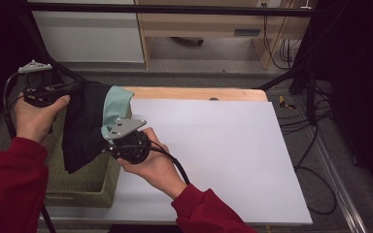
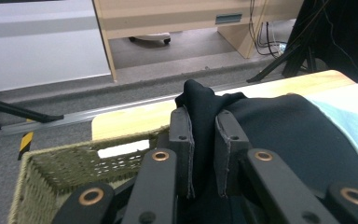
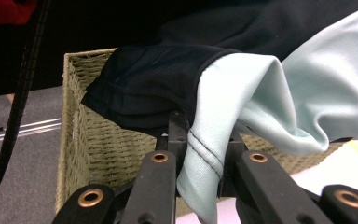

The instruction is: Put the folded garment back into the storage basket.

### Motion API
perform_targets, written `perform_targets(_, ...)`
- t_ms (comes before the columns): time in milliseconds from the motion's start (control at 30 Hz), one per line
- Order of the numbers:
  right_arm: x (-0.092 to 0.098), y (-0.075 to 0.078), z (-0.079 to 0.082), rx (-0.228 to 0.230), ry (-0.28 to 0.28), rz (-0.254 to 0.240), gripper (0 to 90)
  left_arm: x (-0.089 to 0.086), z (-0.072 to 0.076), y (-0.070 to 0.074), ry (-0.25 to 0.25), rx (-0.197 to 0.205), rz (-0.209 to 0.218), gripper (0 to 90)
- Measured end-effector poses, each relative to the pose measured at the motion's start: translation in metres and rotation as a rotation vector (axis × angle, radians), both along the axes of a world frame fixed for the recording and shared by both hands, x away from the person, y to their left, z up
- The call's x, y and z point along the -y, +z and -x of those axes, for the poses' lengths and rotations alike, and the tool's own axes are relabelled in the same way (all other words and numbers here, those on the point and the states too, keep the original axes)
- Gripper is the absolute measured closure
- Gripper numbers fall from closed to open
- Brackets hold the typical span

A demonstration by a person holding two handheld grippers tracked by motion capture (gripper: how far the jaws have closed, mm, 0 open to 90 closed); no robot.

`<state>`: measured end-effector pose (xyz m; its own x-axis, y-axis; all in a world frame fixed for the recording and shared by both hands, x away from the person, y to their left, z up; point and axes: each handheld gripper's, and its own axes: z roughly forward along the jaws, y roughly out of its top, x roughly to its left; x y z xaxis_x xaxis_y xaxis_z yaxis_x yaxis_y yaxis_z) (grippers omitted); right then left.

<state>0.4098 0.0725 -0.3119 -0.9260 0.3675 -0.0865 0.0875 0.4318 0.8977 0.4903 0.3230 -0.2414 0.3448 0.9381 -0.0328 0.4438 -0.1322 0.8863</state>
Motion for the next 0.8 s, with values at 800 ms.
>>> perform_targets(800, -0.032, -0.007, -0.005, 0.002, 0.029, 0.021, 80.8, -0.024, -0.001, -0.004, 0.046, -0.012, -0.003, 79.1)
